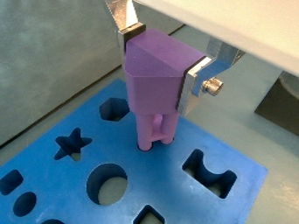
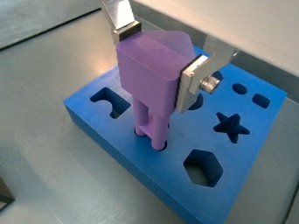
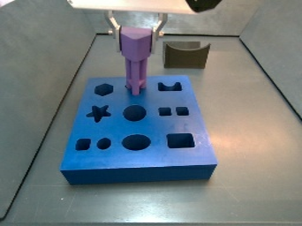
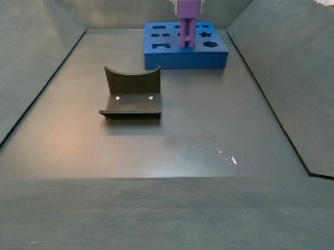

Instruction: Insert the 3 prong object.

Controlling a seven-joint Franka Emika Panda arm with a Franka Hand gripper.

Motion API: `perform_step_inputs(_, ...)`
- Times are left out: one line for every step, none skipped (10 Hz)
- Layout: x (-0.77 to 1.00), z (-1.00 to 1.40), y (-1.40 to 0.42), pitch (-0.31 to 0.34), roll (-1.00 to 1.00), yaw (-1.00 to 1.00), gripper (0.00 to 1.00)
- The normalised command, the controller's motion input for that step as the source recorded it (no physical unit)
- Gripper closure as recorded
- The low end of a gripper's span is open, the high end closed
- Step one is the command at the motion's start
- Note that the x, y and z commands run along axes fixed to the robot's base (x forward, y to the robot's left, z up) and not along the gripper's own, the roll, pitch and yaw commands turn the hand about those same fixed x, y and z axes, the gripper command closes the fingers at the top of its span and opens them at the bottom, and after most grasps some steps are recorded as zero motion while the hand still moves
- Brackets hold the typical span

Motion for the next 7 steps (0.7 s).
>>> perform_step_inputs(0.0,-0.43,0.0,-0.046,0.0,-0.01,1.0)
perform_step_inputs(0.0,-0.45,0.0,-0.091,0.0,0.0,1.0)
perform_step_inputs(-0.04,-0.5,0.0,-0.157,0.0,0.0,1.0)
perform_step_inputs(-0.1,-0.53,0.0,-0.207,0.02,0.0,1.0)
perform_step_inputs(-0.15,-0.28,0.0,-0.273,0.0,0.0,1.0)
perform_step_inputs(-0.07,-0.04,0.0,-0.146,-0.01,0.0,1.0)
perform_step_inputs(0.0,0.0,0.0,0.0,0.0,0.0,1.0)
